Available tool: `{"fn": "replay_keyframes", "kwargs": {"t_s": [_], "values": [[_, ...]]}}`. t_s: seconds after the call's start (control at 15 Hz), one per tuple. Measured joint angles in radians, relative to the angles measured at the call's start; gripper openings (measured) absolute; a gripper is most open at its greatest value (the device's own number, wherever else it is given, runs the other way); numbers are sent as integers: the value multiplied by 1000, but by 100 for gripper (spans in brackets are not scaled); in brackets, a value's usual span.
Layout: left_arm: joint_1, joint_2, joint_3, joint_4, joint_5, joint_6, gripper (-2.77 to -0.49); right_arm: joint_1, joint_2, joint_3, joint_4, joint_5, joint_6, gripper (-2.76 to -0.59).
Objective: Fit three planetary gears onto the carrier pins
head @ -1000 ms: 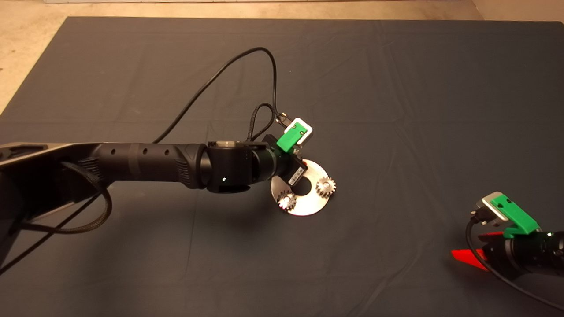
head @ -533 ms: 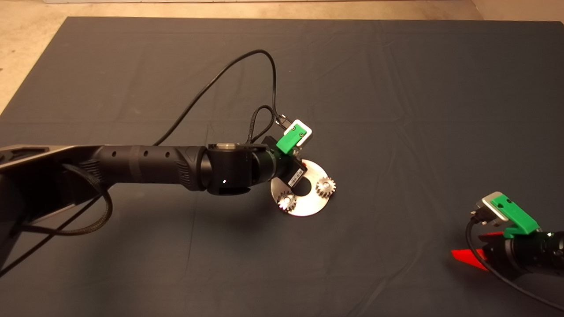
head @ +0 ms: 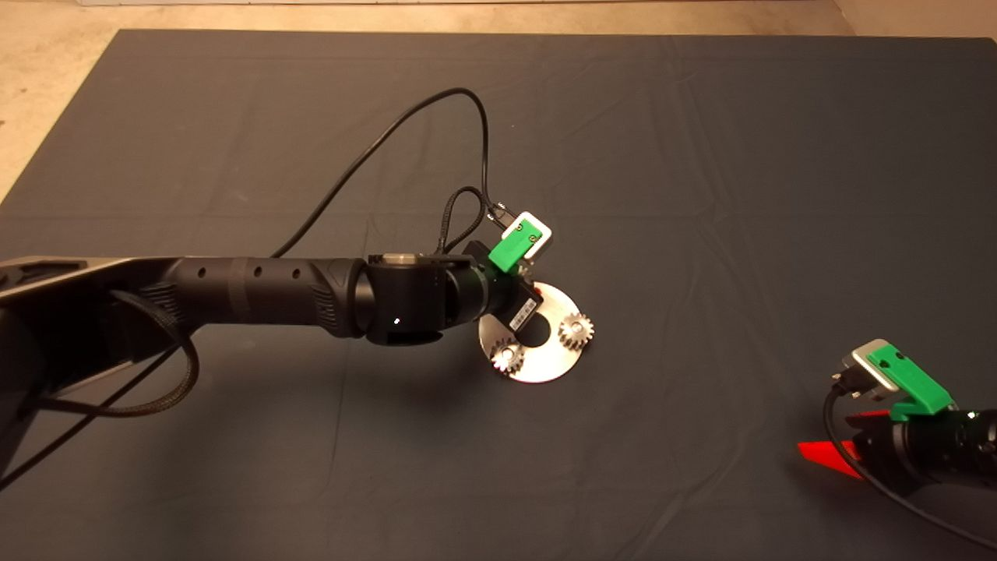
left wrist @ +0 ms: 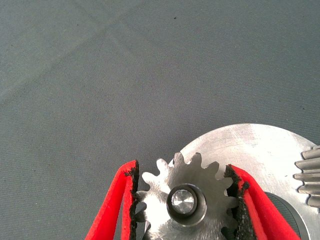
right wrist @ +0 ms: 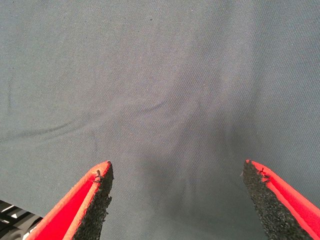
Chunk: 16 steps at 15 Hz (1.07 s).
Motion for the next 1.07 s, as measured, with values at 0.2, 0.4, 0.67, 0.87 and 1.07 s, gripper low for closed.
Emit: {"fn": "replay_keyframes", "kwargs": {"t_s": [0.2, 0.4, 0.67, 0.87, 1.07], "values": [[0, 0, 0, 0, 0, 0, -230, 0, 0, 0, 0, 0, 0, -144], [0, 0, 0, 0, 0, 0, -230, 0, 0, 0, 0, 0, 0, -144], [0, 0, 0, 0, -3, 0, -221, 0, 0, 0, 0, 0, 0, -144], [0, 1, 0, 0, -9, 0, -202, 0, 0, 0, 0, 0, 0, -144], [0, 0, 0, 0, -9, 0, -195, 0, 0, 0, 0, -1, 0, -144]]}}
